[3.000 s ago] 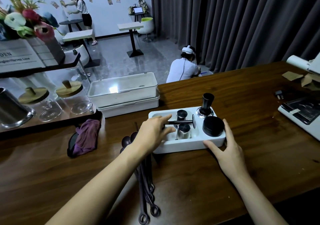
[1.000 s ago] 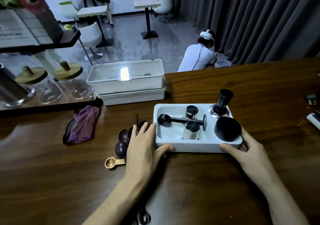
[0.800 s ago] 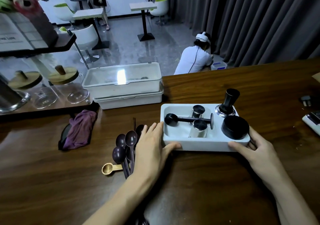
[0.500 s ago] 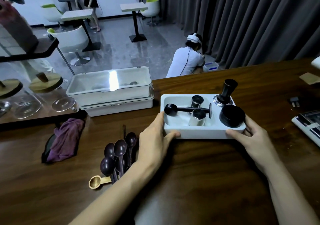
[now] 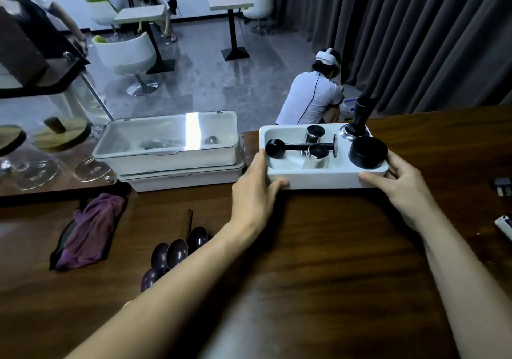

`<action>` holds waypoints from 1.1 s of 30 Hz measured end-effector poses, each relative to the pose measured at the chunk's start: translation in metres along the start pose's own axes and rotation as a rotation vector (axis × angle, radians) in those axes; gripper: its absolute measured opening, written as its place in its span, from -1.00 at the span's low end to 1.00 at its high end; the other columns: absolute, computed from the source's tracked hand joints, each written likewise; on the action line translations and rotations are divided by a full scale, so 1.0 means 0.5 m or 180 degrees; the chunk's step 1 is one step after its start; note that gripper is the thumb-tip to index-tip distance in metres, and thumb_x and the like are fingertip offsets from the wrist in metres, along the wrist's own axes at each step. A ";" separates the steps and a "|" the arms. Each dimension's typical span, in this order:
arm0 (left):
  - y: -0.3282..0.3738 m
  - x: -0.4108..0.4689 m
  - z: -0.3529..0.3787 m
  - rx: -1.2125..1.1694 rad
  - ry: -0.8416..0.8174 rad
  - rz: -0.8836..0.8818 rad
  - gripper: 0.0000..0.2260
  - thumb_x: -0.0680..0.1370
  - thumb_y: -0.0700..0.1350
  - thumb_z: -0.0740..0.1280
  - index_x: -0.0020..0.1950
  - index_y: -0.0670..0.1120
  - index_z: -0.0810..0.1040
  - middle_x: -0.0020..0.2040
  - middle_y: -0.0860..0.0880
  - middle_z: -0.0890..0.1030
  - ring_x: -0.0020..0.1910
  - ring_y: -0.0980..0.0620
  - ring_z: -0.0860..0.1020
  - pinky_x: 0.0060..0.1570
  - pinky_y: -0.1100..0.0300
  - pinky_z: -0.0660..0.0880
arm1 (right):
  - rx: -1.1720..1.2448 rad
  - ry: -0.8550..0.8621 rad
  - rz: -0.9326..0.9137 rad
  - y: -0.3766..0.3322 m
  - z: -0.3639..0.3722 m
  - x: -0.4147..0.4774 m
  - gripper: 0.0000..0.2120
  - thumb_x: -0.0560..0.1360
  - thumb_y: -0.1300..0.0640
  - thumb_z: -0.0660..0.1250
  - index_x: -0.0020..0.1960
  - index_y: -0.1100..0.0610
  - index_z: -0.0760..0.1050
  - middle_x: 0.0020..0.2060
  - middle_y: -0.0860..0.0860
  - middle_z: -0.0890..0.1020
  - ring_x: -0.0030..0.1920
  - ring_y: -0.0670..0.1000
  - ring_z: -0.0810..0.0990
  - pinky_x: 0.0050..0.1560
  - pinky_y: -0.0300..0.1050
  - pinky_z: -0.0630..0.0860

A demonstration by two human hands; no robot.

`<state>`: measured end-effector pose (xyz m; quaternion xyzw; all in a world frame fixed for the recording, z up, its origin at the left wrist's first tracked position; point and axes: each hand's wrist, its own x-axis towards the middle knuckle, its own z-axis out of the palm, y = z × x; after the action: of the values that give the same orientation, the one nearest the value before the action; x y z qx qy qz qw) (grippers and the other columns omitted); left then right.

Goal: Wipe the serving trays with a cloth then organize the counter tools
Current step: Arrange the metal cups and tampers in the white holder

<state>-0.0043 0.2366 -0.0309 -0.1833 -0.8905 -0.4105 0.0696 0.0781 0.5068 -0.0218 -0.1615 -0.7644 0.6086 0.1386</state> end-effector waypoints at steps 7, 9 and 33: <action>-0.022 0.026 0.025 0.0150 0.0133 -0.0079 -0.46 0.57 -0.04 0.43 0.49 -0.07 0.32 0.14 -0.01 0.62 0.12 -0.06 0.54 -0.14 0.14 0.29 | 0.0065 -0.0064 -0.0120 0.001 0.024 0.068 -0.33 0.47 0.38 0.45 0.51 0.05 0.36 0.21 -0.18 0.57 0.04 -0.42 0.58 0.02 -0.48 0.49; -0.023 0.031 0.034 0.0176 0.0151 -0.0128 -0.45 0.58 -0.04 0.42 0.51 -0.06 0.29 0.19 -0.03 0.61 0.16 -0.09 0.54 -0.09 0.08 0.36 | 0.0058 -0.0092 -0.0130 0.005 0.026 0.082 -0.33 0.47 0.38 0.44 0.50 0.05 0.36 0.19 -0.22 0.57 0.04 -0.41 0.58 0.02 -0.47 0.50; -0.059 0.040 0.083 0.0111 0.0164 -0.0505 -0.33 0.64 0.00 0.34 0.66 0.05 0.06 0.39 -0.17 0.52 0.34 -0.17 0.49 0.30 -0.06 0.42 | -0.0148 -0.0353 -0.0223 0.048 0.034 0.118 -0.30 0.49 0.24 0.48 0.56 0.06 0.31 0.37 -0.11 0.53 0.32 -0.22 0.51 0.31 -0.29 0.46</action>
<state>-0.0331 0.2561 -0.0733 -0.1003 -0.9072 -0.4037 0.0630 0.0195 0.5211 -0.0482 -0.1039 -0.7900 0.5935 0.1135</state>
